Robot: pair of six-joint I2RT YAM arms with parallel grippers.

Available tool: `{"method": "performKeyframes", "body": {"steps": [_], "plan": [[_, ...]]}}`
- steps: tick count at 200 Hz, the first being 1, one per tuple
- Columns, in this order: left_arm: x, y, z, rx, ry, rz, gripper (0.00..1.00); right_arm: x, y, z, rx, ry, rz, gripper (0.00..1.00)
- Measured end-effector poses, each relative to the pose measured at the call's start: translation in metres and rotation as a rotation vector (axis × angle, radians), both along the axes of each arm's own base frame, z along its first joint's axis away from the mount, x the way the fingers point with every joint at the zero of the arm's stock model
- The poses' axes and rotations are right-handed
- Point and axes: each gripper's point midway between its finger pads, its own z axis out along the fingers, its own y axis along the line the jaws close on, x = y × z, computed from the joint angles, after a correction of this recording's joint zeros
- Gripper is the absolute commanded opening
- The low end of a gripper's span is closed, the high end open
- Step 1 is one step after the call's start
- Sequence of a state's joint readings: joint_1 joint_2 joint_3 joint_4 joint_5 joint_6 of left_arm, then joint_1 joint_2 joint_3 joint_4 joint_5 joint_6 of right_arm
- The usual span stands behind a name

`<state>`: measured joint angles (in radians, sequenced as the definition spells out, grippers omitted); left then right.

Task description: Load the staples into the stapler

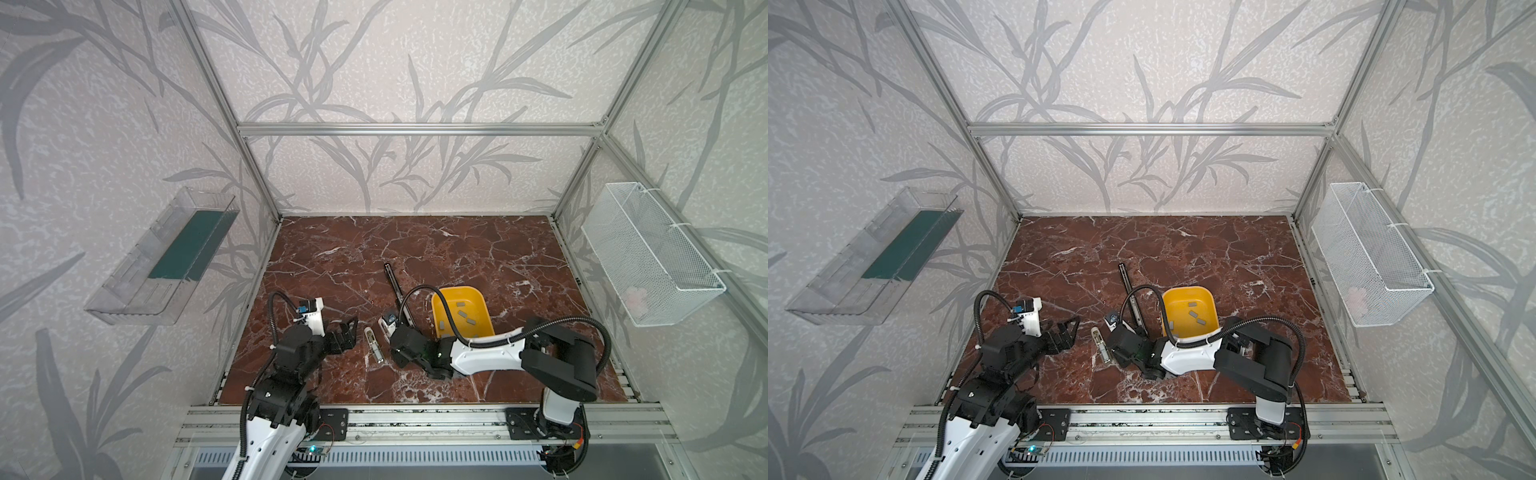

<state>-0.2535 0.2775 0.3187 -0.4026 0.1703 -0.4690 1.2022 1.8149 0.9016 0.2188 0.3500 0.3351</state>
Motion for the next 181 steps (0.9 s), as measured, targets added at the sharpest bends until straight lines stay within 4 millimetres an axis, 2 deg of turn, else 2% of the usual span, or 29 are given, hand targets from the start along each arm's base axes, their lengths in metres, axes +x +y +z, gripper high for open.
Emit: {"method": "performKeyframes", "body": {"steps": [149, 181], "plan": [[0.0, 0.0, -0.0001, -0.002, 0.001, 0.001, 0.99, 0.0012, -0.0019, -0.0025, -0.003, 0.009, -0.009, 0.01], [0.0, 0.0, -0.0002, -0.002, 0.002, 0.001, 0.99, 0.0014, -0.0011, 0.0052, 0.013, 0.003, -0.008, 0.01]]}}
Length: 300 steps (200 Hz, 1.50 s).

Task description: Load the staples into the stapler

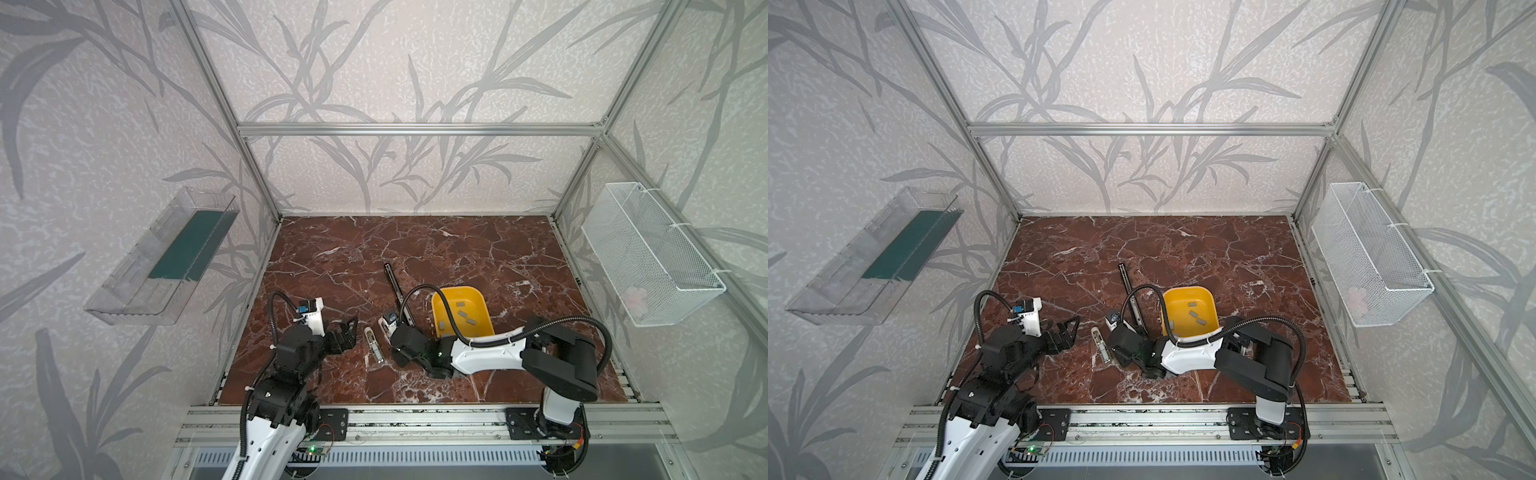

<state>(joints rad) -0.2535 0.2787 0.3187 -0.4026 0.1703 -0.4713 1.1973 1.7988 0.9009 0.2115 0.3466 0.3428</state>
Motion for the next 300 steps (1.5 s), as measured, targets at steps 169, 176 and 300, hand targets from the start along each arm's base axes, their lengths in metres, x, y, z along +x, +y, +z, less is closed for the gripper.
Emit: {"method": "performKeyframes", "body": {"steps": [169, 176, 300], "plan": [[0.0, 0.0, -0.001, 0.001, 0.006, 0.0, 0.99, -0.004, 0.003, -0.002, 0.008, 0.02, 0.016, 0.02], [0.0, 0.0, -0.001, 0.001, 0.006, 0.0, 0.99, -0.004, 0.003, -0.003, 0.007, 0.021, 0.017, 0.02], [0.0, 0.0, -0.001, 0.001, 0.006, 0.0, 0.99, -0.003, 0.003, -0.008, -0.005, 0.024, 0.016, 0.01]]}}
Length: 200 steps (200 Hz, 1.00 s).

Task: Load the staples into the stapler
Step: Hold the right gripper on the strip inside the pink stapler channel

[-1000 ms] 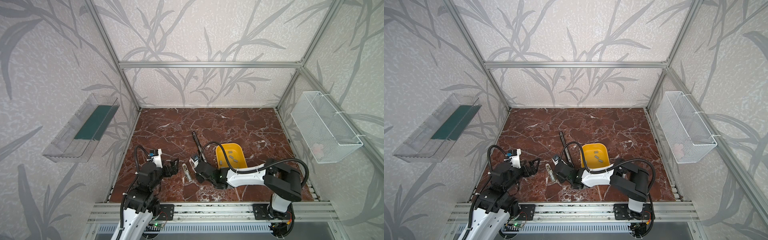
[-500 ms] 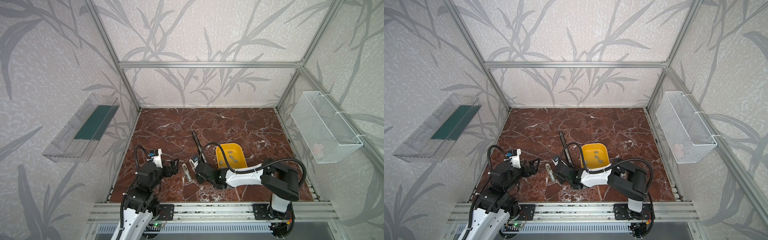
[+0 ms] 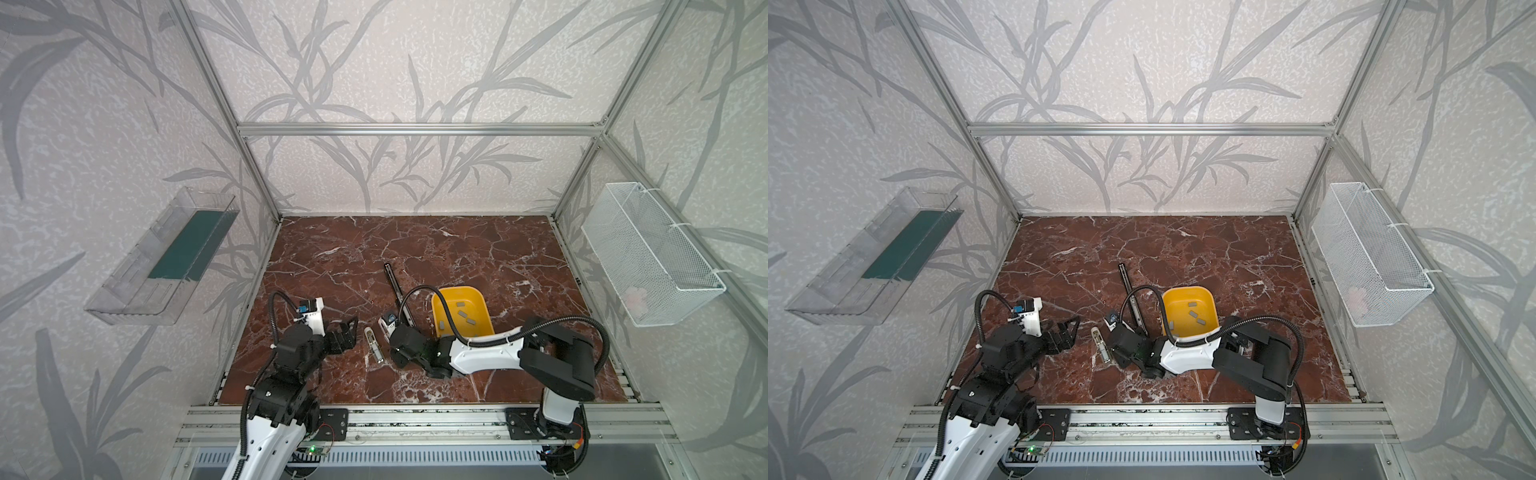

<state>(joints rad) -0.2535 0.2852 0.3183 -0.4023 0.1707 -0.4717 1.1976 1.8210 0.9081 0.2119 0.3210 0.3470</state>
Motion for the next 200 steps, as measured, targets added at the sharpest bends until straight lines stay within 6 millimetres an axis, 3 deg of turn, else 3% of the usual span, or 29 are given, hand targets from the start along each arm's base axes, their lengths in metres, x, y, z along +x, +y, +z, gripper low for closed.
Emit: {"method": "performKeyframes", "body": {"steps": [200], "plan": [[0.0, 0.0, 0.0, 0.0, 0.0, 0.0, 0.99, 0.002, -0.0007, 0.0067, 0.009, -0.013, -0.008, 0.02]]}}
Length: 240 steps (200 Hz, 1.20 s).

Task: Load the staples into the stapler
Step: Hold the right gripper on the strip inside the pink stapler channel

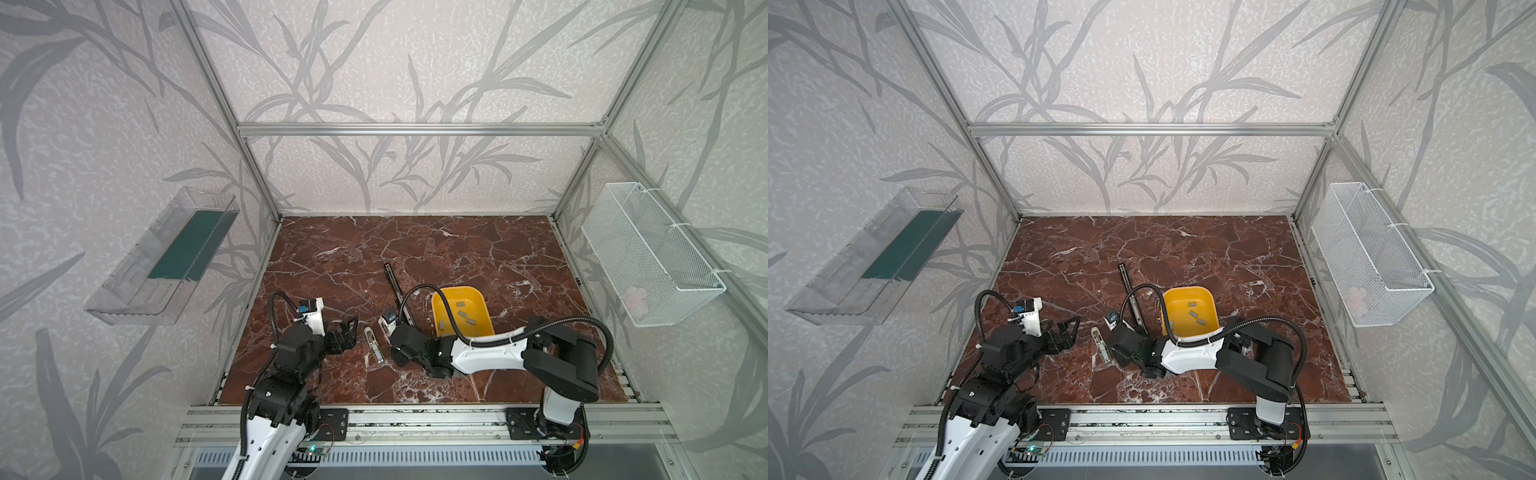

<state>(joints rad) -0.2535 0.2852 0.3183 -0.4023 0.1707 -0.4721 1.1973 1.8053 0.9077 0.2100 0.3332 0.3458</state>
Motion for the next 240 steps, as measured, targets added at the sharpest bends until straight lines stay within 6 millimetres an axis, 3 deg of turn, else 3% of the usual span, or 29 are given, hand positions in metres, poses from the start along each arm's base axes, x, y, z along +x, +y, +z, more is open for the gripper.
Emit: {"method": "performKeyframes", "body": {"steps": [240], "plan": [[0.001, -0.0007, 0.0024, -0.004, -0.01, -0.002, 0.99, -0.0007, -0.001, -0.0084, -0.013, 0.014, -0.007, 0.01]]}}
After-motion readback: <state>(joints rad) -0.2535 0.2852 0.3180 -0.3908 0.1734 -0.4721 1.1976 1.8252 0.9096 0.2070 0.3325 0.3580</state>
